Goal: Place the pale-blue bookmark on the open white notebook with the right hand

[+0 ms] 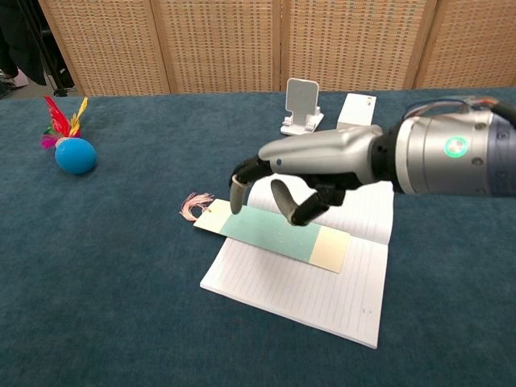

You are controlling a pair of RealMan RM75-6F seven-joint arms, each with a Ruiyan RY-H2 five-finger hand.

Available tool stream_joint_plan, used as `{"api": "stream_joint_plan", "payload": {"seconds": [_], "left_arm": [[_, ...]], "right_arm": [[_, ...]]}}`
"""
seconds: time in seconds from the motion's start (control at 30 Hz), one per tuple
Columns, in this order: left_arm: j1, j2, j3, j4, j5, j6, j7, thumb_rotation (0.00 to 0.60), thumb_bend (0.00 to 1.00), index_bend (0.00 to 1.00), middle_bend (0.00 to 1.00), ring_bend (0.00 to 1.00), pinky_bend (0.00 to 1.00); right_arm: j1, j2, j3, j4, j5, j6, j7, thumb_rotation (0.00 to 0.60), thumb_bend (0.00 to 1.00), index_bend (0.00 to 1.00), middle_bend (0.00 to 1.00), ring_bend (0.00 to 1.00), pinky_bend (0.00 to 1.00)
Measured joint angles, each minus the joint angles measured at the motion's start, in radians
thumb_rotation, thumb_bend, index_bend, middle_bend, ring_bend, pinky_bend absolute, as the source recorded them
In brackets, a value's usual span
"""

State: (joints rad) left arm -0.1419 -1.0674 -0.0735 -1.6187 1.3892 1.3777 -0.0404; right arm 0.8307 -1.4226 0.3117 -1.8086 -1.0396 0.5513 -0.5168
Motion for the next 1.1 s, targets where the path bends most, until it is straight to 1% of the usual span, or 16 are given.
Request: {"api": "stream_joint_plan", "payload": {"seconds": [0.07, 0.17, 0.2, 0.27, 0.33, 0.37, 0.47, 0.8, 1.1], "left_arm": [[0.002, -0.001, 0.001, -0.001, 0.001, 0.005, 0.001, 0.6, 0.0, 0.0, 0.0, 0.0, 0.0], [0.004, -0.001, 0.002, 0.0, 0.0, 0.005, 0.0, 0.6, 0.0, 0.0, 0.0, 0.0, 0.0], [0.004, -0.001, 0.002, 0.001, 0.0, 0.004, -0.001, 0.6, 0.0, 0.0, 0.0, 0.0, 0.0], [0.003, -0.002, 0.001, 0.002, -0.001, 0.002, 0.0, 0.6, 0.0, 0.0, 0.0, 0.0, 0.0], [0.001, -0.001, 0.001, 0.001, -0.002, -0.002, 0.001, 0.6, 0.0, 0.0, 0.0, 0.0, 0.0], [0.0, -0.001, 0.001, 0.0, -0.002, -0.003, 0.001, 0.6, 0.0, 0.0, 0.0, 0.0, 0.0], [-0.001, -0.001, 0.001, -0.001, -0.003, -0.004, 0.003, 0.6, 0.0, 0.0, 0.0, 0.0, 0.0], [-0.002, -0.003, 0.001, -0.001, -0.006, -0.007, 0.008, 0.6, 0.0, 0.0, 0.0, 0.0, 0.0], [0.0, -0.006, 0.002, -0.001, -0.005, -0.004, 0.013, 0.6, 0.0, 0.0, 0.0, 0.0, 0.0]], "right_arm": [[-0.009, -0.01, -0.036, 0.038, -0.098, 0.001, 0.021, 0.6, 1.0, 0.24, 0.09, 0.0, 0.09], [-0.015, -0.023, -0.096, 0.104, -0.19, 0.011, 0.055, 0.6, 1.0, 0.17, 0.03, 0.0, 0.09], [-0.016, -0.025, -0.112, 0.118, -0.206, 0.017, 0.063, 0.6, 1.0, 0.14, 0.02, 0.0, 0.09], [-0.017, -0.027, -0.136, 0.133, -0.227, 0.035, 0.077, 0.6, 1.0, 0.05, 0.0, 0.0, 0.09], [-0.017, -0.026, -0.147, 0.137, -0.237, 0.053, 0.077, 0.6, 1.0, 0.01, 0.0, 0.0, 0.09], [-0.017, -0.025, -0.154, 0.139, -0.241, 0.066, 0.074, 0.6, 1.0, 0.0, 0.0, 0.0, 0.09], [-0.017, -0.022, -0.167, 0.14, -0.242, 0.096, 0.073, 0.6, 1.0, 0.0, 0.0, 0.0, 0.09], [-0.013, -0.015, -0.222, 0.142, -0.264, 0.143, 0.045, 0.6, 1.0, 0.0, 0.0, 0.0, 0.09], [-0.008, -0.026, -0.251, 0.162, -0.265, 0.16, 0.033, 0.6, 1.0, 0.0, 0.0, 0.0, 0.09]]}}
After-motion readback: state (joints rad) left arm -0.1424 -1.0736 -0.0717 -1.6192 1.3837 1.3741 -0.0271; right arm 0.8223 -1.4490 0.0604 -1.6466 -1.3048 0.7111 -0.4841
